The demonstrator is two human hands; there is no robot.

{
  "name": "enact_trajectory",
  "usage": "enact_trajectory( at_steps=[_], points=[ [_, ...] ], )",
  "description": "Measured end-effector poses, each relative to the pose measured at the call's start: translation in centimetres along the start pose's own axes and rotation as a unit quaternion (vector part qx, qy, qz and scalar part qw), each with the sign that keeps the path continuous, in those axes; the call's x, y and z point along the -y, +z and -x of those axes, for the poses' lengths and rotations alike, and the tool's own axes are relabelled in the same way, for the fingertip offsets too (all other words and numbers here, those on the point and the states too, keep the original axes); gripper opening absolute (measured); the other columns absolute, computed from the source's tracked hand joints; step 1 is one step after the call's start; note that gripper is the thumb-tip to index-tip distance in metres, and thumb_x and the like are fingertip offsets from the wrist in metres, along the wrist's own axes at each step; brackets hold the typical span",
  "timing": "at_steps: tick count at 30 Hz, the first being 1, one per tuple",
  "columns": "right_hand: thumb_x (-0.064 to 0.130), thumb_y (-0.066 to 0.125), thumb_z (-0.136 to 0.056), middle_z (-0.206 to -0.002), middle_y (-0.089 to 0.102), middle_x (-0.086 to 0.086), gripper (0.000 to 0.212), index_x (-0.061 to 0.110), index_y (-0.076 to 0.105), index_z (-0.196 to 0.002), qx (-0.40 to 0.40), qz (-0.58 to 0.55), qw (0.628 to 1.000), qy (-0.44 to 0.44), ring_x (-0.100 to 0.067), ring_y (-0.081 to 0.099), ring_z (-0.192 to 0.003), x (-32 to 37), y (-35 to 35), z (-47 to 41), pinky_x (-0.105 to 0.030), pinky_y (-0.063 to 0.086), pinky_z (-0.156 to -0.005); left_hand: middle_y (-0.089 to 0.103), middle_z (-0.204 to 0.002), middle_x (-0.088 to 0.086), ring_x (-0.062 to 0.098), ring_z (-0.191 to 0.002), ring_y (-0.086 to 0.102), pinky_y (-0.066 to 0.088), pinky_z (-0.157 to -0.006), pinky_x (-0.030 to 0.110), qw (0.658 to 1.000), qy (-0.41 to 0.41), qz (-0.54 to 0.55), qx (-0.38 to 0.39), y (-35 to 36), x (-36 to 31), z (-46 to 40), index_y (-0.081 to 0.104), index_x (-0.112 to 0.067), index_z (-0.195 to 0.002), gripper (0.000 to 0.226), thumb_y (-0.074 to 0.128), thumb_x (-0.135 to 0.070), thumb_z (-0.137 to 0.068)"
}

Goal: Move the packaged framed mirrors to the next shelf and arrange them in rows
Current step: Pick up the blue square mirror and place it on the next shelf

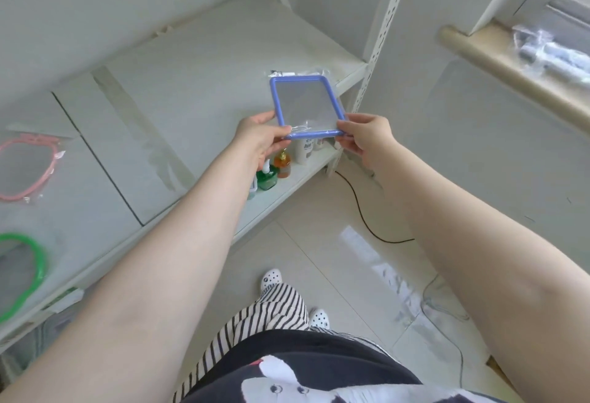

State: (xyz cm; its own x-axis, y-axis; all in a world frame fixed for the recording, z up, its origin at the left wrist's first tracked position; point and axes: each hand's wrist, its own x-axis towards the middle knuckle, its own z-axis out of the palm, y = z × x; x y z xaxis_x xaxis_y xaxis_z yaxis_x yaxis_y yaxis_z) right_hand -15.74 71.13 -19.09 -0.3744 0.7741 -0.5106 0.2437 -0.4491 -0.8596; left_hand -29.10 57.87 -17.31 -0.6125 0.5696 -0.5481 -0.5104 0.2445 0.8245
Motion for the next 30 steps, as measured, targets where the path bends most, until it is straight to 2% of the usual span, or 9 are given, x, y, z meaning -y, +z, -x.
enact_trajectory(
  at_steps=[4,7,13,18,20,23,27,30],
  points=[
    [0.006,0.070,-0.083,-0.080,0.068,-0.009,0.035,0.005,0.064,-0.118,0.002,0.002,1.000,0.006,-0.014,0.064,-0.059,1.3,-0.8,-2.9,-0.022,0.061,-0.066,0.066,-0.118,0.015,0.018,-0.080,0.070,0.060,-0.068,0.021,1.000,-0.013,-0.005,0.000,2.0,-0.7,-2.9,0.048,-0.010,-0.139,0.062,0.064,0.010,-0.083],
    [0.005,0.069,-0.085,-0.080,0.067,-0.009,0.033,0.004,0.064,-0.118,0.003,0.004,1.000,0.008,-0.015,0.064,-0.061,3.0,-0.7,-5.8,-0.027,0.059,-0.072,0.066,-0.120,0.015,0.017,-0.078,0.071,0.060,-0.061,0.019,1.000,-0.017,-0.014,0.004,3.1,-1.8,-5.5,0.048,-0.010,-0.139,0.061,0.063,0.010,-0.083],
    [0.004,0.068,-0.085,-0.086,0.068,-0.010,0.031,0.004,0.065,-0.116,0.001,0.017,1.000,0.001,-0.015,0.066,-0.057,7.1,0.9,-11.7,-0.021,0.059,-0.055,0.066,-0.117,0.017,0.016,-0.073,0.067,0.059,-0.060,0.019,1.000,-0.017,-0.011,-0.001,4.8,-5.4,-11.1,0.047,-0.008,-0.139,0.061,0.062,0.012,-0.083],
    [0.003,0.067,-0.086,-0.099,0.066,-0.016,0.034,0.006,0.064,-0.120,0.013,0.020,1.000,0.013,-0.016,0.065,-0.060,9.7,1.4,-16.5,-0.020,0.059,-0.056,0.066,-0.099,0.009,0.016,-0.073,0.066,0.059,-0.062,0.018,1.000,-0.010,-0.002,-0.016,6.5,-7.6,-14.7,0.049,-0.008,-0.138,0.060,0.063,0.011,-0.083],
    [0.003,0.066,-0.086,-0.097,0.065,-0.016,0.033,0.006,0.065,-0.119,0.024,0.030,0.999,0.018,-0.015,0.063,-0.057,10.6,1.6,-18.3,-0.018,0.057,-0.050,0.065,-0.100,0.010,0.016,-0.072,0.065,0.059,-0.061,0.017,1.000,-0.013,0.010,-0.025,7.1,-7.9,-16.0,0.048,-0.007,-0.138,0.059,0.062,0.012,-0.084],
    [0.002,0.065,-0.087,-0.087,0.065,-0.012,0.030,0.006,0.065,-0.117,0.049,0.048,0.997,0.025,-0.016,0.063,-0.058,12.2,2.1,-21.1,-0.018,0.056,-0.049,0.064,-0.104,0.013,0.016,-0.072,0.064,0.059,-0.058,0.017,0.998,-0.016,0.023,-0.049,8.2,-8.5,-17.9,0.047,-0.006,-0.139,0.060,0.062,0.012,-0.083],
    [-0.001,0.065,-0.086,-0.079,0.062,-0.010,0.031,0.002,0.065,-0.117,0.098,0.072,0.992,0.020,-0.018,0.061,-0.059,14.1,2.9,-24.9,-0.017,0.054,-0.044,0.065,-0.098,0.012,0.017,-0.070,0.063,0.059,-0.059,0.018,0.993,-0.004,0.063,-0.102,9.7,-8.8,-20.0,0.047,-0.005,-0.139,0.061,0.062,0.013,-0.083],
    [-0.001,0.066,-0.085,-0.079,0.061,-0.010,0.033,-0.001,0.064,-0.119,0.139,0.092,0.986,0.010,-0.016,0.061,-0.057,15.6,3.6,-27.3,-0.016,0.054,-0.045,0.063,-0.113,0.019,0.019,-0.070,0.062,0.059,-0.073,0.024,0.983,0.010,0.085,-0.160,11.1,-8.7,-21.1,0.047,0.000,-0.137,0.058,0.062,0.014,-0.082]
  ],
)
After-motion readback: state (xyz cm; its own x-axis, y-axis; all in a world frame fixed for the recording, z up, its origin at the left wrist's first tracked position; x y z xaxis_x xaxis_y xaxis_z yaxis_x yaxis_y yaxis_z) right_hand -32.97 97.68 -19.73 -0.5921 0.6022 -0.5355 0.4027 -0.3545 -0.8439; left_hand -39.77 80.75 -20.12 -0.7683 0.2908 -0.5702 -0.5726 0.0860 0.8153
